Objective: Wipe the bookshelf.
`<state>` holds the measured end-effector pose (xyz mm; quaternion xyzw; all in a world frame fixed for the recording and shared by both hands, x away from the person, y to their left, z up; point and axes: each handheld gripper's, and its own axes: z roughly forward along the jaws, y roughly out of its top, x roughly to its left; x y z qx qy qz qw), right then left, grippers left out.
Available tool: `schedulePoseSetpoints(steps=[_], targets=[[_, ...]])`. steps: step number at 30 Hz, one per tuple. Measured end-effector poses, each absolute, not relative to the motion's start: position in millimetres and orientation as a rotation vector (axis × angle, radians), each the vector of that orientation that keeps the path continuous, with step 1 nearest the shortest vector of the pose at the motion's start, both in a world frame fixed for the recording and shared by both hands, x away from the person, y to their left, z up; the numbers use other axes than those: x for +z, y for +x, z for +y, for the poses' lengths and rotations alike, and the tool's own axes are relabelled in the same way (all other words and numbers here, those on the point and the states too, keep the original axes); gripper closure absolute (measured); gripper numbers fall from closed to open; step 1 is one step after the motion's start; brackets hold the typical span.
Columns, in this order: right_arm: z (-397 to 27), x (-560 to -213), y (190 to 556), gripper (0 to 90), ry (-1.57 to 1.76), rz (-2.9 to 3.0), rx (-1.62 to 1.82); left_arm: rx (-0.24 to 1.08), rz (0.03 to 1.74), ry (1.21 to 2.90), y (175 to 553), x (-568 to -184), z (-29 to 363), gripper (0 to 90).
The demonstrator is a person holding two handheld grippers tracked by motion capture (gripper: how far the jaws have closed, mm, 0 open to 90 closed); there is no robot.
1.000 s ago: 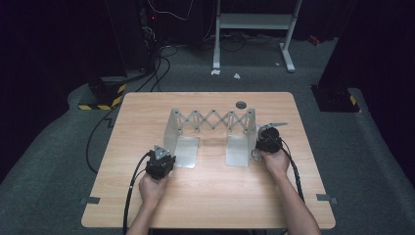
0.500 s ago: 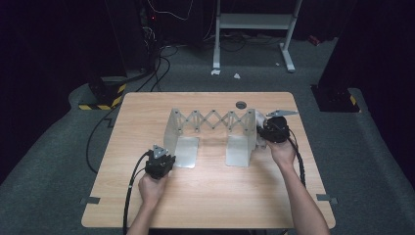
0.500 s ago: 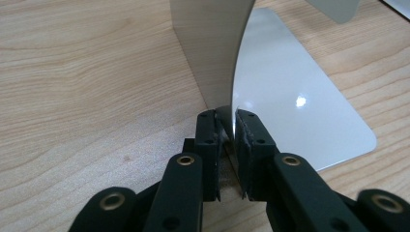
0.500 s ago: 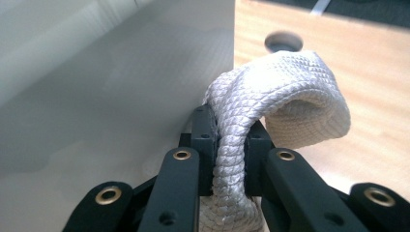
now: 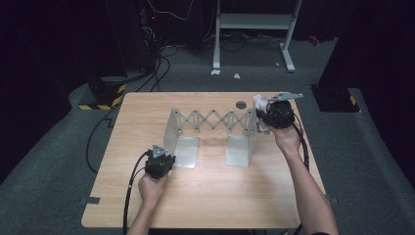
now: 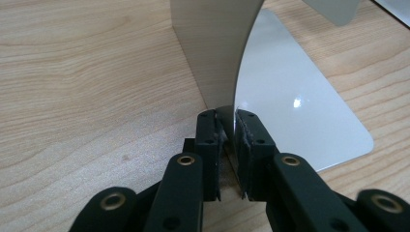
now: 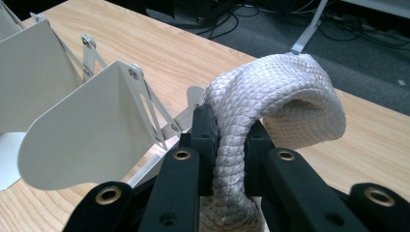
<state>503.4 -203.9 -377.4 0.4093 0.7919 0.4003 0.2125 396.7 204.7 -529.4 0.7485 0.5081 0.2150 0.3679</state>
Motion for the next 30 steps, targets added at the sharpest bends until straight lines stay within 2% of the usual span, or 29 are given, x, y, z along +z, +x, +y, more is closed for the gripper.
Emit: schedulePoseSetpoints(steps=[13, 24, 30], targets=[[-204, -414, 525, 81.0, 1.232, 2.263, 1.075, 0.539, 1.314, 1.915, 397, -529, 205, 80.0], [-205, -479, 520, 80.9, 1.359, 2.325, 1.029, 0.534, 1.316, 1.91, 397, -529, 206, 80.1], [-204, -500, 505, 80.9, 1.374, 2.358, 1.001, 0.537, 1.318, 1.911, 397, -529, 205, 80.2]])
